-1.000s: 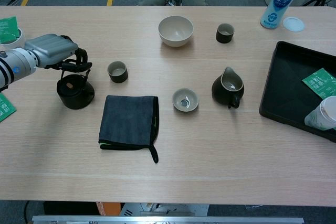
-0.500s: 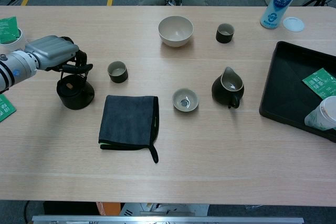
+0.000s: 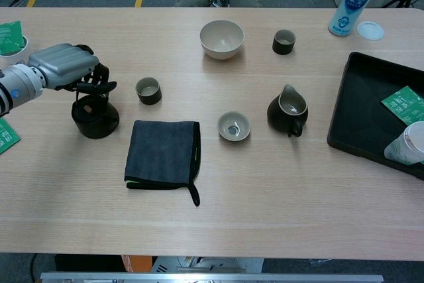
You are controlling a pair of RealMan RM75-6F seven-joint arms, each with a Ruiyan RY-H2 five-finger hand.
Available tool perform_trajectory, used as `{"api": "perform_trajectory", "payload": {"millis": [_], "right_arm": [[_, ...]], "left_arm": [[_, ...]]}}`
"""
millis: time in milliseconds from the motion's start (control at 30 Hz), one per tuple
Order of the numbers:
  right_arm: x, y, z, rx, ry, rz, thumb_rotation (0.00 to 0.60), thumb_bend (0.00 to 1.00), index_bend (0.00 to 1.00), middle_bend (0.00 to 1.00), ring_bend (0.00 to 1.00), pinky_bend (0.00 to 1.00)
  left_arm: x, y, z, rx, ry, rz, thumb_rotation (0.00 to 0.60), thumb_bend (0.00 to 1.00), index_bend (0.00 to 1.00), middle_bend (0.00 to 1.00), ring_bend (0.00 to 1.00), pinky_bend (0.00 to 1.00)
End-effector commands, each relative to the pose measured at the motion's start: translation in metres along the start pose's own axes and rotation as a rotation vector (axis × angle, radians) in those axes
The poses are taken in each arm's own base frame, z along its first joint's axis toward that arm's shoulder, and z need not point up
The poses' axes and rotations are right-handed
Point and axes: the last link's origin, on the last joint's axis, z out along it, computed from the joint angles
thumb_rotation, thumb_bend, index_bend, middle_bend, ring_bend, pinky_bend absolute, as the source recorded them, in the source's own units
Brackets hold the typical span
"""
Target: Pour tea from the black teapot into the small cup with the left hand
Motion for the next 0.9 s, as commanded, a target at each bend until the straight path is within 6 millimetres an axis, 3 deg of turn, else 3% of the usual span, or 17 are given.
{"api": "perform_trajectory", "payload": {"millis": [33, 900], "right_arm": [[0.0, 0.0, 0.0, 0.0, 0.001, 0.001, 0.6, 0.11, 0.32, 0.34, 0.22, 0.28], [0.002, 0.003, -0.004, -0.011, 0.006, 0.003, 0.6, 0.11, 0.32, 0.34, 0.22, 0.28]], "left_arm": [[0.0, 0.001, -0.004, -0.006, 0.001, 0.006, 0.0, 0.33, 0.45, 0.51, 0.42, 0.11], [-0.006, 0.015, -0.018, -0.052, -0.014, 0.032, 0.0, 0.33, 0.54, 0.6, 0.49, 0.11]]}}
